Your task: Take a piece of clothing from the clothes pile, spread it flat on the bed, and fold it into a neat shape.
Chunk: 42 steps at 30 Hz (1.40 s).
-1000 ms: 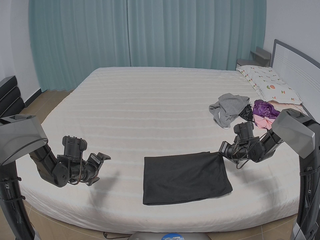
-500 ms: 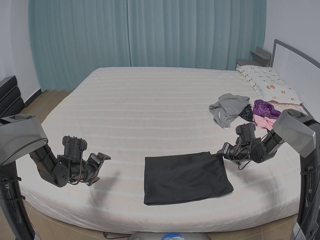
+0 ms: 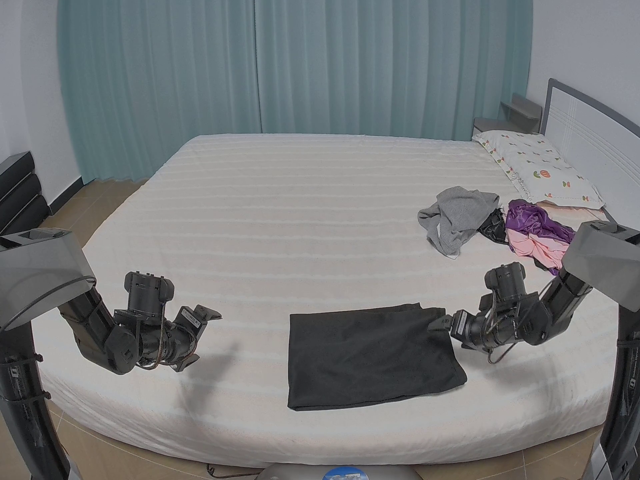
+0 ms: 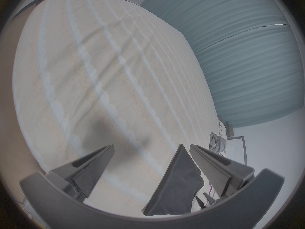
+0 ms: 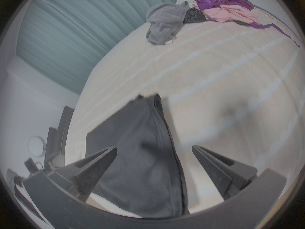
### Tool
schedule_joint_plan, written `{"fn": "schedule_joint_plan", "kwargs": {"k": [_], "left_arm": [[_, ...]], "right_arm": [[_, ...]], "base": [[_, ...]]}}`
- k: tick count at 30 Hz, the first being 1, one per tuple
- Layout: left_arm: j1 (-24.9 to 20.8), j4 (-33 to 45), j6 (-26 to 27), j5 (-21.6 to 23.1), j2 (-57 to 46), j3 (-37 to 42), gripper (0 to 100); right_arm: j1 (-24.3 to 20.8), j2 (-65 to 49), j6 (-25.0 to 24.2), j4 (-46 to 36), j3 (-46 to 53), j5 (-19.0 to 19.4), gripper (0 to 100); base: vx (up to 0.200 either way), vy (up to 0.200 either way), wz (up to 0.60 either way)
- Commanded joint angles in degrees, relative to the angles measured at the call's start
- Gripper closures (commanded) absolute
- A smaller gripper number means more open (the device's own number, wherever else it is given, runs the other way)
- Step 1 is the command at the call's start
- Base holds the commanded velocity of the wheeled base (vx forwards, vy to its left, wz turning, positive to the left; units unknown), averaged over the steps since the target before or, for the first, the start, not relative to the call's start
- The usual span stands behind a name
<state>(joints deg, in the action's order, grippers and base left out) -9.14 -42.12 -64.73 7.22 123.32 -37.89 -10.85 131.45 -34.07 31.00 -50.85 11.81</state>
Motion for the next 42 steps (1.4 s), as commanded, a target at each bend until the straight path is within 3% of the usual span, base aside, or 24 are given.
{"fn": "schedule_joint_plan", "kwargs": {"k": [1, 13, 14, 39, 40, 42], "left_arm": [[-0.1, -0.1, 0.0, 0.0, 0.1, 0.0, 0], [0.0, -0.1, 0.0, 0.0, 0.1, 0.0, 0], [0.0, -0.1, 0.0, 0.0, 0.1, 0.0, 0], [0.0, -0.1, 0.0, 0.0, 0.1, 0.0, 0], [0.0, 0.0, 0.0, 0.0, 0.0, 0.0, 0], [0.0, -0.1, 0.0, 0.0, 0.1, 0.0, 0]], "right_arm": [[0.3, -7.5, 5.7, 7.5, 17.4, 4.1, 0], [-0.1, -5.9, 5.6, 11.3, 21.4, 4.2, 0], [-0.1, -5.9, 5.6, 11.3, 21.6, 4.1, 100], [1.0, -8.8, 7.3, 11.2, 26.7, 4.1, 100], [1.0, -8.7, 7.7, 11.2, 26.7, 4.1, 0], [1.0, -8.5, 8.1, 11.4, 26.0, 4.1, 0]], "base": [[0.000, 0.000, 0.00], [0.000, 0.000, 0.00], [0.000, 0.000, 0.00], [0.000, 0.000, 0.00], [0.000, 0.000, 0.00], [0.000, 0.000, 0.00]]}}
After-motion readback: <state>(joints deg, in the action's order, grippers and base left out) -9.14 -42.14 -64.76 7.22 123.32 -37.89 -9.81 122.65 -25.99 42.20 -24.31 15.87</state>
